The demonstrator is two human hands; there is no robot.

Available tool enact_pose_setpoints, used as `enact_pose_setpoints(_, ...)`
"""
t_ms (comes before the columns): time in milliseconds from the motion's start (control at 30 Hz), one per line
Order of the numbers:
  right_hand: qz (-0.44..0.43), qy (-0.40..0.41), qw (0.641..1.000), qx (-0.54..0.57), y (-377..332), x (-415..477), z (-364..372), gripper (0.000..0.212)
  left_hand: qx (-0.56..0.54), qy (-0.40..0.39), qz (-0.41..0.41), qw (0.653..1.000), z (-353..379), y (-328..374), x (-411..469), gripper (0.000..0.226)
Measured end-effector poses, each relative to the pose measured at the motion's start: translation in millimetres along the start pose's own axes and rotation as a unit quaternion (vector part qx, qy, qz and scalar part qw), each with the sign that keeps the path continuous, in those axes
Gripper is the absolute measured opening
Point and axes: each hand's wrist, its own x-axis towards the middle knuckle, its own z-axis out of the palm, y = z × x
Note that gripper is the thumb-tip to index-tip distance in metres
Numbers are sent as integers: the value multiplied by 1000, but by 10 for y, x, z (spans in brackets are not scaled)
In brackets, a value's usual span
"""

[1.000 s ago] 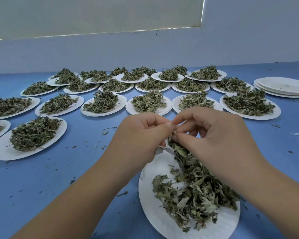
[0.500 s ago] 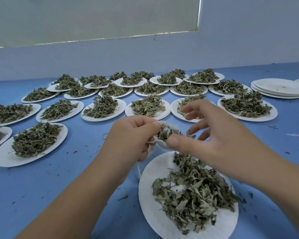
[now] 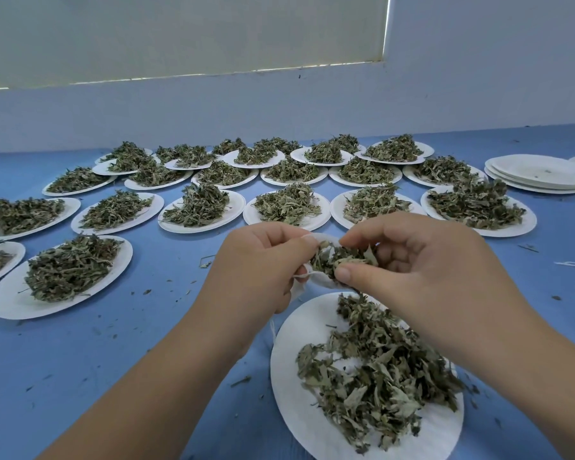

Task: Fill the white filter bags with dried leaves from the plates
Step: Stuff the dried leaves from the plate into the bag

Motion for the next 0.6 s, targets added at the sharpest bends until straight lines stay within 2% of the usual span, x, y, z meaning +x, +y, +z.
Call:
enact_pose_setpoints(200,-46,18,998,-48,-40,-26,22,18,39,-14,46,998,59,5,-45,22)
enact_pose_setpoints(433,-58,13,994,-90,-60,-38,53,14,17,-31,20,999,97,27,-82,13)
enact_pose_setpoints(600,-68,42,994,-73,-20,-21,41,21,2,-32,2,999,128,54,-103,18)
